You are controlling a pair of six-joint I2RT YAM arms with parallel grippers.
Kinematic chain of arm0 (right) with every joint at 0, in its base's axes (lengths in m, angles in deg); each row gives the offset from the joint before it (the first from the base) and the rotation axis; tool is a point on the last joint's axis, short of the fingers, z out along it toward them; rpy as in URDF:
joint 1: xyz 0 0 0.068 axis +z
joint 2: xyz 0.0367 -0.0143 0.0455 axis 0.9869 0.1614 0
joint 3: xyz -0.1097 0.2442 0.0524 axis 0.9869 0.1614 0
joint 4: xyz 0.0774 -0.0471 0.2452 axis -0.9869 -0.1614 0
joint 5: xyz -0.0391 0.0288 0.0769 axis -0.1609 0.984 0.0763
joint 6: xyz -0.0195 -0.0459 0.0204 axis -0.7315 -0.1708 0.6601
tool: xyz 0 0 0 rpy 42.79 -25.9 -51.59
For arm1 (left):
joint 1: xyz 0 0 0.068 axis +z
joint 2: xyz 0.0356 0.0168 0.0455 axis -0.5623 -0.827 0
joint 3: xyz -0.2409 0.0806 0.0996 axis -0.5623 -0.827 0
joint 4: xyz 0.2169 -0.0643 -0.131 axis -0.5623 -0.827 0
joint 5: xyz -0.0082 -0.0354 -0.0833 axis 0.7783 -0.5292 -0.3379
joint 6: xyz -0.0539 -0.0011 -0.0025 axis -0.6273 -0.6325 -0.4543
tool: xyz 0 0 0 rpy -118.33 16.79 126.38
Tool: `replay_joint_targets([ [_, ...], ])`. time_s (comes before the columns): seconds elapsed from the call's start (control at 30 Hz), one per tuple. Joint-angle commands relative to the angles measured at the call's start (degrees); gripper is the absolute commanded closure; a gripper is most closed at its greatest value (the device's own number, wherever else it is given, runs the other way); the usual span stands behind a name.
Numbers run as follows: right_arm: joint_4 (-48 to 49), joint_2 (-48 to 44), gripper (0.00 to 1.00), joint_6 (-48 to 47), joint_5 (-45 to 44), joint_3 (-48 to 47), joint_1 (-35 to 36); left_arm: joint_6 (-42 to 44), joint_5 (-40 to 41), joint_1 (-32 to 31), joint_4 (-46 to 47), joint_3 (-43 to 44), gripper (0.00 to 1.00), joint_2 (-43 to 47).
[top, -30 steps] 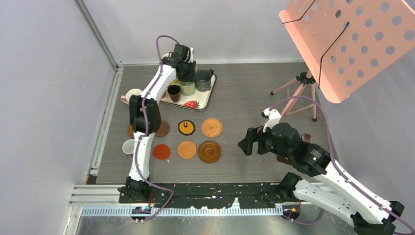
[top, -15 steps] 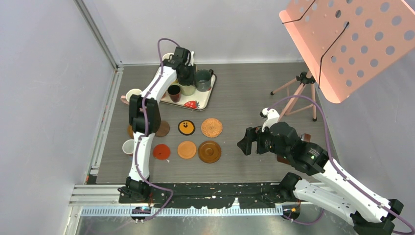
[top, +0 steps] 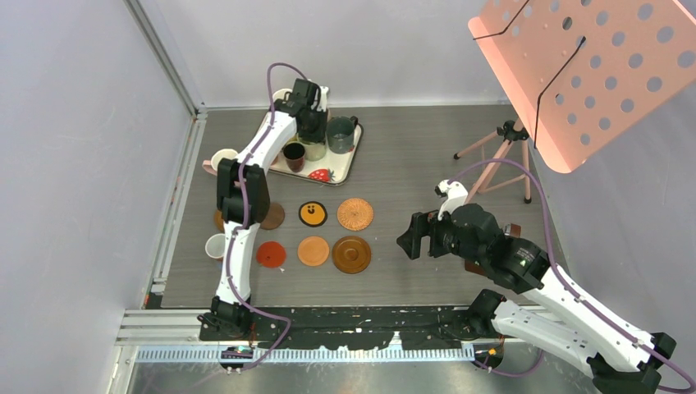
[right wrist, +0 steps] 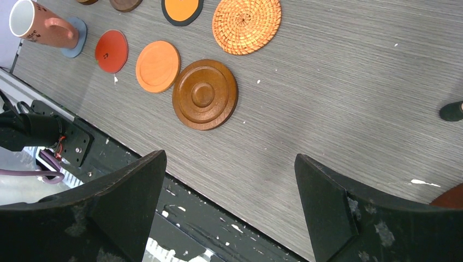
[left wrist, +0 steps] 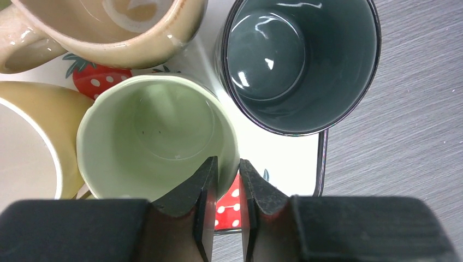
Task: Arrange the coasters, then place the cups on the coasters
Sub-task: Pick up the cup from the tray.
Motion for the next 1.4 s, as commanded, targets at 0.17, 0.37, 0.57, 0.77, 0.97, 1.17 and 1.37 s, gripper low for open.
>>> replay_joint_targets([
  [0.17,3.1,0.5,0.04,0.3,-0.3,-2.3,-0.1,3.3,2.2,0.1,-0.2,-0.8,0.78,1.7],
  [0.37,3.1,0.6,0.04,0.3,-0.4,-2.4,-0.1,4.8,1.8,0.1,0.8,-0.7,0.93,3.1],
  [0.57,3.4,0.4,0.04,0.4,-0.3,-2.1,-0.1,6.3,1.7,0.0,3.0,-1.2,1.00,5.4],
  [0.77,3.4,0.1,0.04,0.4,-0.4,-2.0,-0.1,7.3,0.9,0.1,3.8,-1.2,1.00,6.6],
  [0.97,3.5,-0.3,0.04,0.4,-0.5,-1.9,-0.1,7.4,0.0,-0.4,4.5,-2.0,1.00,8.3],
  [1.17,3.4,-0.8,0.04,0.4,-0.6,-1.8,-0.1,7.8,0.9,-1.1,5.2,-2.6,1.00,11.0],
  [1.37,3.5,-1.4,0.04,0.5,-0.7,-1.6,-0.1,8.0,2.2,-1.9,4.7,-3.1,1.00,13.2],
])
